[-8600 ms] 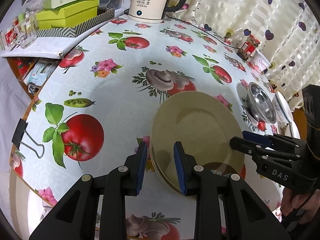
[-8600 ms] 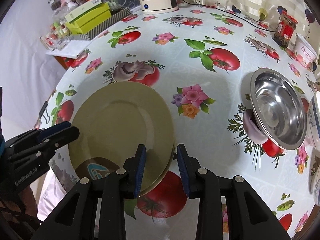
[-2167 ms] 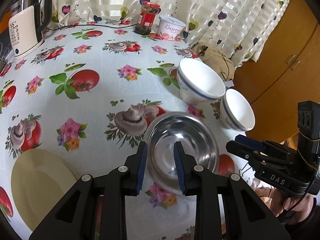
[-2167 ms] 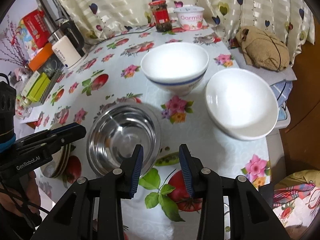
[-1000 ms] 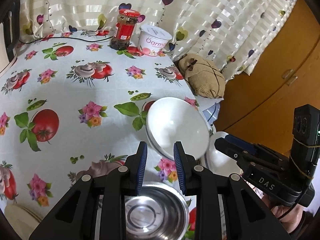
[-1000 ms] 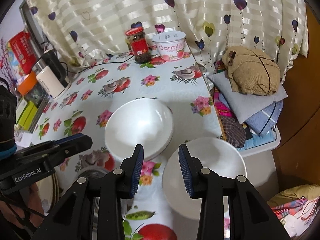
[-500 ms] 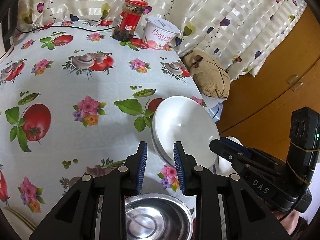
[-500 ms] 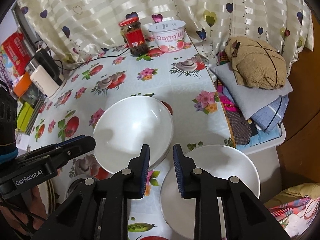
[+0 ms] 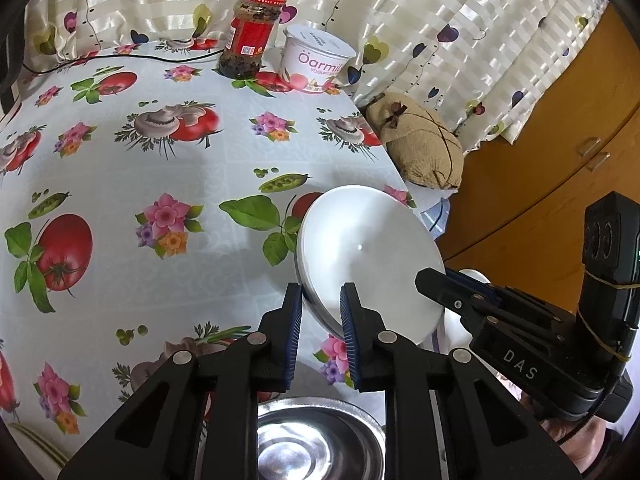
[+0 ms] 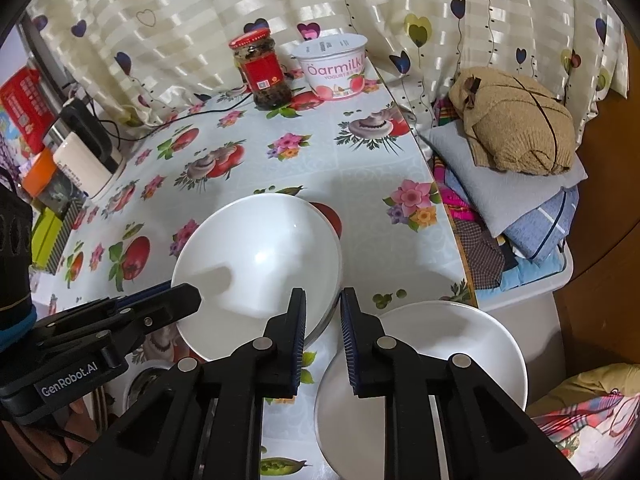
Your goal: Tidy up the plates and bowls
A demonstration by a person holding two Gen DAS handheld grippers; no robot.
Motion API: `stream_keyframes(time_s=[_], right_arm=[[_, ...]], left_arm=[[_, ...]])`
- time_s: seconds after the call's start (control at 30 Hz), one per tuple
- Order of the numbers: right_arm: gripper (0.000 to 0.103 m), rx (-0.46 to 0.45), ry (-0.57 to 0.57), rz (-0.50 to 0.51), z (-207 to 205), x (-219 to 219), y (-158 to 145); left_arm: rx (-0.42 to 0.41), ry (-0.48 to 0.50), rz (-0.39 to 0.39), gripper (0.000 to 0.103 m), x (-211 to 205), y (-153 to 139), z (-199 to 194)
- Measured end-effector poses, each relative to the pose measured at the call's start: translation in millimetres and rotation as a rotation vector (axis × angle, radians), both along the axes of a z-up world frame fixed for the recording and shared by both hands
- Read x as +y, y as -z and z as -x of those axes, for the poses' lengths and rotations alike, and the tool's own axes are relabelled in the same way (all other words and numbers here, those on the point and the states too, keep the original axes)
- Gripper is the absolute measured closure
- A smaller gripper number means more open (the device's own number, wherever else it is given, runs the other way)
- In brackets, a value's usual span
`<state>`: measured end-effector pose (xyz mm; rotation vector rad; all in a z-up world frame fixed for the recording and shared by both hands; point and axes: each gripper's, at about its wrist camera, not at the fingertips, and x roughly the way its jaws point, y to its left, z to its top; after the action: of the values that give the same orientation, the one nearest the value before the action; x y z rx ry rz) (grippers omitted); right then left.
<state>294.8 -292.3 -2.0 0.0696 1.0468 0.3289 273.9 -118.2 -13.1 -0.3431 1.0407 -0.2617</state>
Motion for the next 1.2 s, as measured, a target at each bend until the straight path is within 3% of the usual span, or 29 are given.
stream_keyframes(time_s=[0.73, 1.2], right_arm=[[0.086, -0.031, -0.010, 0.008, 7.7, 12.2, -19.0], [0.086, -0.083, -0.031, -0.007, 53.4, 24.4, -50.5]], left_arm=[[-0.047, -0.027, -0.026, 0.083, 9.4, -24.9, 15.1], [-0.098, -0.030, -0.038, 0.083, 20.5, -57.0, 64.5]])
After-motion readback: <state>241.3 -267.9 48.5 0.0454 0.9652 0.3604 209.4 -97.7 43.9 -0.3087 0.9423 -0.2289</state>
